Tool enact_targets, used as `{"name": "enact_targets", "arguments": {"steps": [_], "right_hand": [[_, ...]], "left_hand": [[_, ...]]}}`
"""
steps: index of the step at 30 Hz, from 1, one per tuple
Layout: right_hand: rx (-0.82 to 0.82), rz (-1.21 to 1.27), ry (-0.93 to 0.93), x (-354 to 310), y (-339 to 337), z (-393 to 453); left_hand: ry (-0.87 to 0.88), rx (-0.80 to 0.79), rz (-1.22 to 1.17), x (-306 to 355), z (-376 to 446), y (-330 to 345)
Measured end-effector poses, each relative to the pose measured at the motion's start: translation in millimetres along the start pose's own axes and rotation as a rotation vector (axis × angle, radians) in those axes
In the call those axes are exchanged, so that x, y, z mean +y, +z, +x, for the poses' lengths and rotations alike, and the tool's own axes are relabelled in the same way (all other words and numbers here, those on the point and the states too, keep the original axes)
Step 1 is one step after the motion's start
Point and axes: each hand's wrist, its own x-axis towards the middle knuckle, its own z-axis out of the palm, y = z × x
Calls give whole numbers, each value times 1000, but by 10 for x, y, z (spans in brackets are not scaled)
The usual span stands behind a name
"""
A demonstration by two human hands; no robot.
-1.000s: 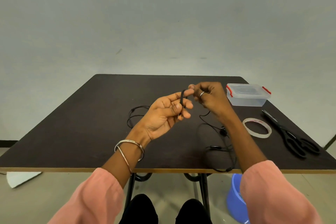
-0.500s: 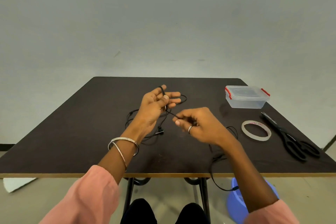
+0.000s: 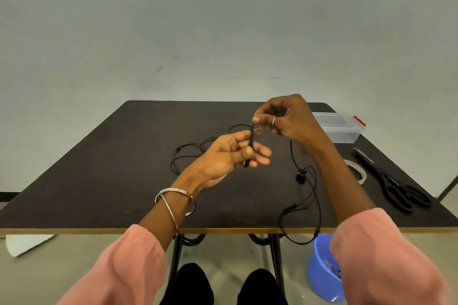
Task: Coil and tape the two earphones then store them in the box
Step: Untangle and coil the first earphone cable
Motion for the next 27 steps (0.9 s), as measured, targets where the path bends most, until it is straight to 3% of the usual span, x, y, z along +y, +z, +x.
{"name": "enact_targets", "arguments": {"steps": [7, 14, 18, 22, 27], "right_hand": [[78, 138, 84, 277, 188, -18], [-13, 67, 154, 414, 581, -450], [-142, -10, 215, 379, 716, -633], [-367, -249, 89, 302, 725, -737], [-308, -316, -7, 170, 547, -703]], "left_hand": [[46, 66, -253, 8, 3, -45], [51, 342, -456, 63, 51, -150], [40, 517, -450, 70, 77, -153], [65, 584, -424, 28, 77, -145], [41, 603, -246, -51, 90, -140]]}}
